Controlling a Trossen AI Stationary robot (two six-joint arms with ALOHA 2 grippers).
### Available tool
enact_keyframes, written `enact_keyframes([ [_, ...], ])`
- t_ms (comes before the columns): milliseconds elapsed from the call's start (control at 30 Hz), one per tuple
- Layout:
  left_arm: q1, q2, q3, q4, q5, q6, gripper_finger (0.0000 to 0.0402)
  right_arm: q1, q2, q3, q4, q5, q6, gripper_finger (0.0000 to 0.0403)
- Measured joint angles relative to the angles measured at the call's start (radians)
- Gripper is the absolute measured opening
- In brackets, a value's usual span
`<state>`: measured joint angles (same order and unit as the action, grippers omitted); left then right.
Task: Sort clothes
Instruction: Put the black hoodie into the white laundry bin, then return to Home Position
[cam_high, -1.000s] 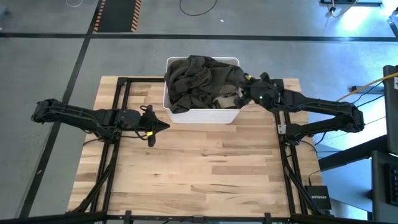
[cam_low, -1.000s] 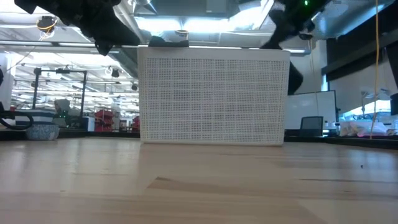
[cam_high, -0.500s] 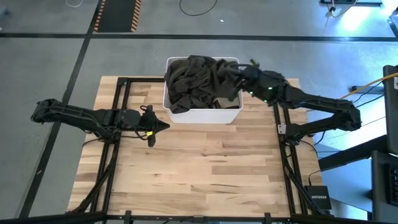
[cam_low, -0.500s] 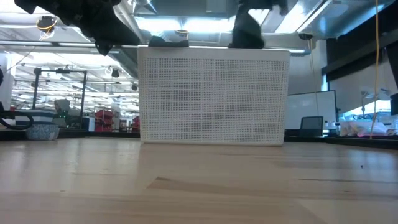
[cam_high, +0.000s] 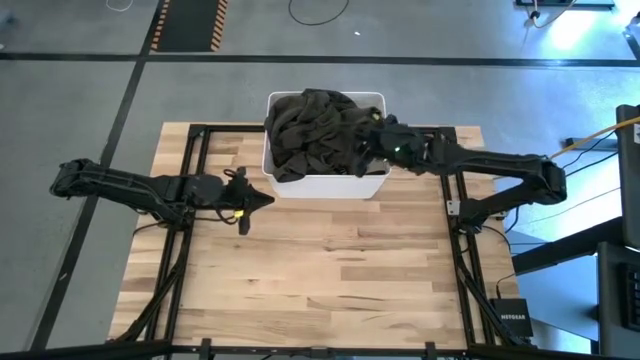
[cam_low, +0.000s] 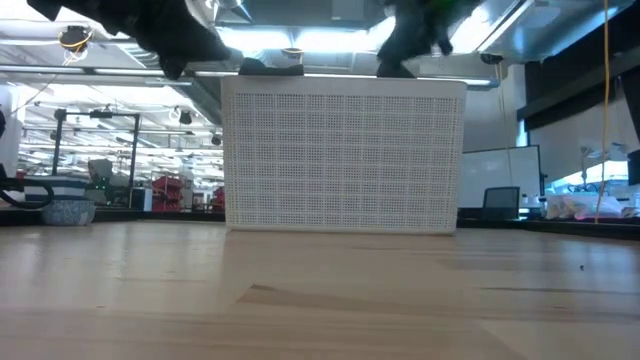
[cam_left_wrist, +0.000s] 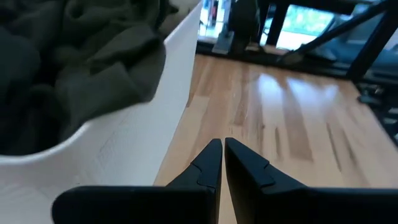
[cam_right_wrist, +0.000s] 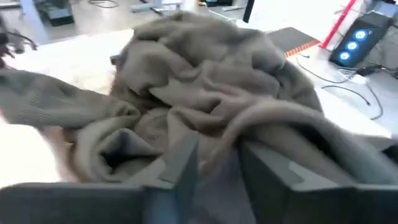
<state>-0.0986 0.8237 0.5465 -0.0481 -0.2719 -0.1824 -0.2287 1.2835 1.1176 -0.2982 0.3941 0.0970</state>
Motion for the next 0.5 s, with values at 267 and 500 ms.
enact_keyframes([
  [267,0.000,-0.012,0.000,0.098,0.072,0.012,0.0015,0.031,-0.073,0.234,-0.273,-0.266,0.018,0.0227],
  [500,0.000,-0.083,0.000,0.128,0.078,0.064,0.0015,0.169,-0.199,0.194,-0.236,-0.208,0.006,0.0233],
])
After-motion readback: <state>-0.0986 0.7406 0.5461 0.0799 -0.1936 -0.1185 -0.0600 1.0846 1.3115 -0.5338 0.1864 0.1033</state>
